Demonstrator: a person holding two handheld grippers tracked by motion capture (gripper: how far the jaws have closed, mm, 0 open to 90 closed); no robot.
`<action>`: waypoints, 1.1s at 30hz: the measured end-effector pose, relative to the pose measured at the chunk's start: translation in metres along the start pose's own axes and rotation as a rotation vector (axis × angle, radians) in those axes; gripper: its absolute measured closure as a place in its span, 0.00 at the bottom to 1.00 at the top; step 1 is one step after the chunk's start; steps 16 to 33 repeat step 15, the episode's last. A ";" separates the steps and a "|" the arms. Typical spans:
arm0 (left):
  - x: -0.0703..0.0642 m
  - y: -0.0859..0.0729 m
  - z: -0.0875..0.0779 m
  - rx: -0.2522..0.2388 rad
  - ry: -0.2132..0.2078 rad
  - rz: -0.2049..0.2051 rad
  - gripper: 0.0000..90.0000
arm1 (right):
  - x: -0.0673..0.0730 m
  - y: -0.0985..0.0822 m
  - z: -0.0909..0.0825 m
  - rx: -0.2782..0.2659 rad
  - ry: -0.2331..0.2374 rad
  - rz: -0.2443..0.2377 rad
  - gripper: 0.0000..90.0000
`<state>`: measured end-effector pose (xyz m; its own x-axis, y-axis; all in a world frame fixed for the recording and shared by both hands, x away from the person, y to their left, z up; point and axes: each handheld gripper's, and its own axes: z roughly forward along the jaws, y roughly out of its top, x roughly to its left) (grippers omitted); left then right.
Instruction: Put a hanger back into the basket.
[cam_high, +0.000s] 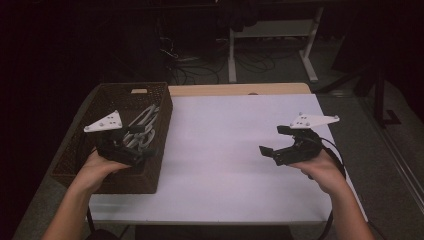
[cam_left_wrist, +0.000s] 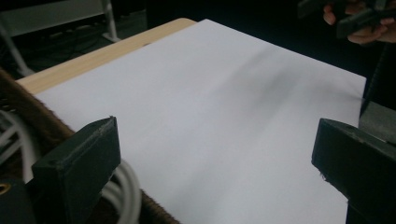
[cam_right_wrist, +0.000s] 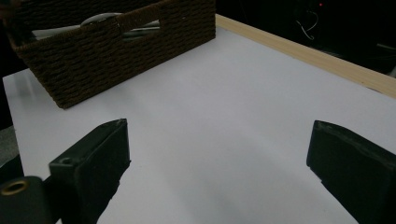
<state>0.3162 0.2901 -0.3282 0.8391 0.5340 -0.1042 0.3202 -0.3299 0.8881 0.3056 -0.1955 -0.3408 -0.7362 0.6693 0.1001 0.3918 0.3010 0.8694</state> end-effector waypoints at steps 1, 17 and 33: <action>0.000 -0.001 0.001 0.004 -0.006 0.003 0.00 | 0.000 0.000 -0.001 -0.003 -0.001 0.000 0.06; 0.003 -0.006 0.002 0.007 -0.008 -0.002 0.00 | -0.001 -0.004 0.000 -0.006 -0.004 0.002 0.06; 0.003 -0.006 0.002 0.007 -0.008 -0.002 0.00 | -0.001 -0.004 0.000 -0.006 -0.004 0.002 0.06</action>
